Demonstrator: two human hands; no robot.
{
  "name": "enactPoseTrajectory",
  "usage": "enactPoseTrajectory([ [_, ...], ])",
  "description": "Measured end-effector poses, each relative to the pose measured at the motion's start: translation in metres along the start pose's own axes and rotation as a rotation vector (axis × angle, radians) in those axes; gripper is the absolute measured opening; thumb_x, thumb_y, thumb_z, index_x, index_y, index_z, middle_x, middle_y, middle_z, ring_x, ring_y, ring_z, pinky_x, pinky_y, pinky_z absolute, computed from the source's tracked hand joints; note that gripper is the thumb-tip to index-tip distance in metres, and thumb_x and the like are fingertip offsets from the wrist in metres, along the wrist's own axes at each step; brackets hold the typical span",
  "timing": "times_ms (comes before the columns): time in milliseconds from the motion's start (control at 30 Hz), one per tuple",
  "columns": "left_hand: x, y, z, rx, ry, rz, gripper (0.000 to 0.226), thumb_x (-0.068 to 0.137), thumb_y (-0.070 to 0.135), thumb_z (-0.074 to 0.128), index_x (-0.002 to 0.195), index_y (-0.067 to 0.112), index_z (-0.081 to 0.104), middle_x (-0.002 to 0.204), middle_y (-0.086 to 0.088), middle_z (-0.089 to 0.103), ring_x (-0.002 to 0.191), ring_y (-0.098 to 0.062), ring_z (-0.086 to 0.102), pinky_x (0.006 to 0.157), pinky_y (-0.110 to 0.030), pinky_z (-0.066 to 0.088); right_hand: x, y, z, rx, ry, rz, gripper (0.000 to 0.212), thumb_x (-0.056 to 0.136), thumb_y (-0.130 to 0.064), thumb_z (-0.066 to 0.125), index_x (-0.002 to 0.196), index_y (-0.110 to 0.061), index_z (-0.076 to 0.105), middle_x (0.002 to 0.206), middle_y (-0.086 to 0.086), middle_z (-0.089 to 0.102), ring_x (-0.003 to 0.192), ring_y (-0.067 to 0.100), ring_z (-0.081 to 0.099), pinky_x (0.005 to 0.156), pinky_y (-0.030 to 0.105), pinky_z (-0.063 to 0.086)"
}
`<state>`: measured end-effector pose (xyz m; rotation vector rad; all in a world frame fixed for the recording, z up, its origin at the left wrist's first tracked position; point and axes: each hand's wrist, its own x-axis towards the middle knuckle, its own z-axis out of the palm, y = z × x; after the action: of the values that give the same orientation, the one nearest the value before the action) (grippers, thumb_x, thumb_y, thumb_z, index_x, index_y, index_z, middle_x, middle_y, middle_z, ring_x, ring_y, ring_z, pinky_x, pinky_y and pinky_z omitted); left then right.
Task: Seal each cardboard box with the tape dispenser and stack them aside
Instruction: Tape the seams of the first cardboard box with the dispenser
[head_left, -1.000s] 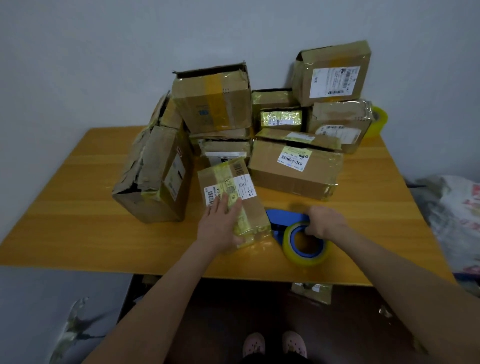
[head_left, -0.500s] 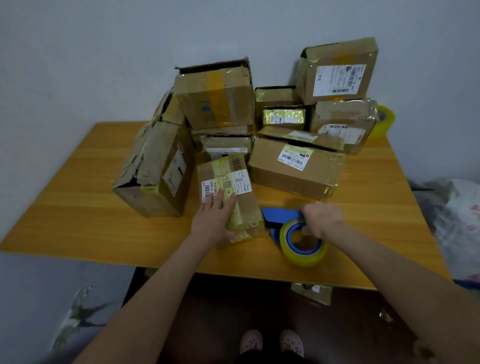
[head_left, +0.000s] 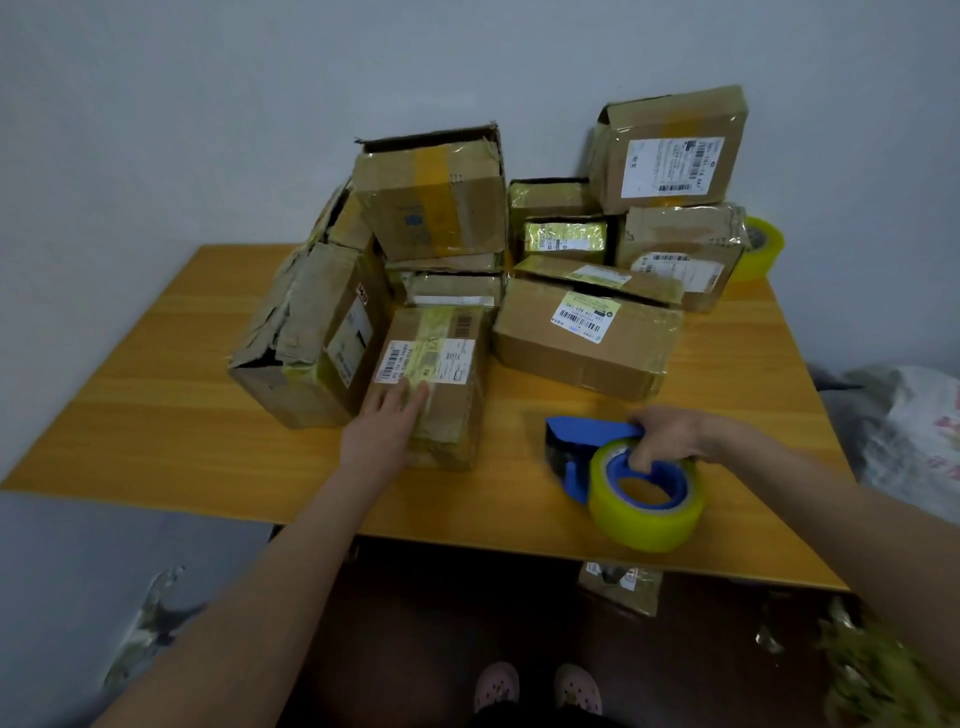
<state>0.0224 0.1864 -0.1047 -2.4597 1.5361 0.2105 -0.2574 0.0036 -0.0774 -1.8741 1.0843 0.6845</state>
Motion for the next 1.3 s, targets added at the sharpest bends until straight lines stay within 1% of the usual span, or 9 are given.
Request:
enactPoseTrajectory([
  [100,0.000,-0.003,-0.002,-0.015,0.005,0.006,0.094,0.083,0.032,0.070,0.151,0.032,0.006,0.160,0.001,0.011,0.143,-0.027,0.019,0.107,-0.043,0.040,-0.005,0.008,-0.008,0.116,0.030,0.006,0.045,0.075,-0.002,0.066,0.114,-0.015,0.047,0.076,0.007,0.053,0.054,0.017,0.047,0.046,0.026,0.033],
  [267,-0.010,0.027,0.006,-0.015,0.082,0.052,0.087,0.082,0.053,0.064,0.149,0.040,0.010,0.157,0.000,0.020,0.137,-0.030,0.028,0.104,-0.046,0.040,0.003,-0.010,-0.008,0.336,0.097,-0.074,0.041,0.071,0.006,0.064,0.110,-0.002,0.059,0.077,0.013,0.055,0.065,0.024,0.050,0.060,0.035,0.034],
  [433,-0.011,0.034,-0.005,-0.096,0.014,0.051,0.087,0.079,0.061,0.063,0.149,0.038,0.018,0.155,0.000,0.023,0.137,-0.026,0.027,0.108,-0.046,0.035,0.002,-0.031,-0.015,0.454,0.146,-0.163,0.050,0.074,0.006,0.065,0.119,-0.008,0.047,0.088,0.015,0.056,0.073,0.025,0.052,0.063,0.035,0.038],
  [567,-0.005,0.041,-0.039,-0.951,0.083,-0.087,0.065,0.086,0.058,0.056,0.136,0.017,0.049,0.136,-0.003,0.054,0.119,-0.017,0.052,0.096,-0.036,0.048,-0.009,-0.043,-0.028,0.482,0.134,-0.269,0.060,0.073,0.000,0.076,0.125,-0.007,0.046,0.112,0.013,0.062,0.097,0.028,0.064,0.084,0.038,0.054],
  [733,0.000,0.052,-0.068,-1.672,-0.293,-0.299,0.068,0.084,0.070,0.045,0.114,0.010,0.060,0.109,-0.006,0.068,0.098,-0.021,0.065,0.075,-0.032,0.056,-0.020,-0.055,-0.033,0.424,0.120,-0.399,0.055,0.073,-0.007,0.081,0.119,-0.015,0.052,0.114,0.008,0.063,0.101,0.025,0.066,0.090,0.037,0.054],
  [900,0.002,0.050,-0.071,-1.706,-0.345,-0.313,0.040,0.084,0.048,0.066,0.095,0.009,0.066,0.079,-0.003,0.070,0.071,-0.015,0.066,0.058,-0.026,0.055,-0.015,-0.064,-0.025,0.283,0.156,-0.485,0.050,0.073,-0.009,0.081,0.106,-0.031,0.050,0.108,-0.001,0.059,0.093,0.010,0.064,0.071,0.019,0.051],
  [1033,0.002,0.032,-0.062,-1.758,-0.355,-0.313,0.012,0.089,0.019,0.065,0.096,0.009,0.066,0.082,-0.003,0.072,0.076,-0.014,0.067,0.060,-0.025,0.055,-0.006,-0.067,-0.019,0.196,0.188,-0.522,0.055,0.070,-0.012,0.084,0.109,-0.029,0.048,0.109,-0.001,0.057,0.093,0.011,0.063,0.072,0.020,0.051],
  [1167,0.000,0.017,-0.055,-1.768,-0.404,-0.336,0.012,0.093,0.023,0.060,0.094,0.014,0.069,0.086,0.000,0.075,0.093,-0.020,0.067,0.069,-0.032,0.055,-0.002,-0.070,-0.020,0.099,0.241,-0.559,0.065,0.065,-0.018,0.086,0.119,-0.025,0.048,0.110,-0.004,0.056,0.095,0.012,0.062,0.074,0.022,0.052],
  [1300,-0.004,0.017,-0.052,-1.743,-0.354,-0.352,0.027,0.090,0.041,0.061,0.093,0.015,0.069,0.087,0.001,0.075,0.089,-0.018,0.068,0.062,-0.029,0.055,0.001,-0.077,-0.019,0.012,0.269,-0.575,0.057,0.065,-0.024,0.086,0.108,-0.034,0.050,0.104,-0.010,0.057,0.090,0.006,0.061,0.067,0.015,0.049],
])
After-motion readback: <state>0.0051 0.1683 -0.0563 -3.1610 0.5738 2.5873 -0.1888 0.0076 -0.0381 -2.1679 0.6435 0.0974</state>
